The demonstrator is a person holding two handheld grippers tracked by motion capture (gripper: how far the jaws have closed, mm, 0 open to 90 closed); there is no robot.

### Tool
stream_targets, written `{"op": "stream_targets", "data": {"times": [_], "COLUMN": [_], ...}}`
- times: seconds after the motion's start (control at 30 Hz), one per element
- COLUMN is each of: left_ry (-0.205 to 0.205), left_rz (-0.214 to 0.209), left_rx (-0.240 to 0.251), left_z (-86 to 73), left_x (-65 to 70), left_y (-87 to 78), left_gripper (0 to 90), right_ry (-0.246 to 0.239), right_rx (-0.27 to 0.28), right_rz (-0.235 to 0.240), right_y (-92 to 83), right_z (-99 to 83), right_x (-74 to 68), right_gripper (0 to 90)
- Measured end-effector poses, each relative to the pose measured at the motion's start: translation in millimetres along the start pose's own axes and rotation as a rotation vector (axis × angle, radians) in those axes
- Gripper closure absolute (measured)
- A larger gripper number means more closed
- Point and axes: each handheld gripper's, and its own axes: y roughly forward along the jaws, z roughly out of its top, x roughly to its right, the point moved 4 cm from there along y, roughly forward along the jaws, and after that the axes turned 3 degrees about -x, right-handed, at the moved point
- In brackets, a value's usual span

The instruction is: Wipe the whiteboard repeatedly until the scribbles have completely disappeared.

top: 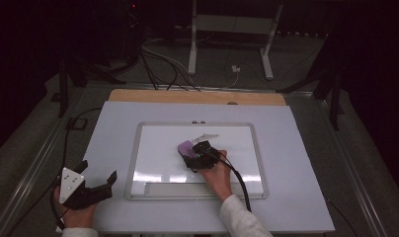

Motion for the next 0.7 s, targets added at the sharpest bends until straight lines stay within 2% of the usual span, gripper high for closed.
{"op": "stream_targets", "data": {"times": [0.1,0.17,0.47,0.57,0.7], "left_ry": [0.004,0.004,0.004,0.001,0.0], "left_rz": [-0.002,-0.002,-0.002,-0.002,-0.001], "left_rx": [-0.003,-0.003,-0.002,0.0,0.0], "left_z": [0.0,0.2,0.3,0.3,0.2], "left_x": [0.7,1.6,1.5,1.0,0.2], "left_y": [0.9,1.7,1.0,0.2,-0.1], "left_gripper": [1.2,1.2,1.2,1.2,1.2], "right_ry": [0.031,0.028,-0.098,-0.091,-0.02], "right_rx": [-0.001,-0.003,-0.018,-0.016,-0.013], "right_rz": [-0.009,-0.015,0.105,0.094,0.022], "right_y": [-1.3,-1.5,2.7,3.8,3.0], "right_z": [0.2,0.0,-2.5,-0.4,3.4], "right_x": [11.2,9.1,-35.0,-30.1,-5.3], "right_gripper": [41.0,41.0,41.0,41.0,41.0]}}
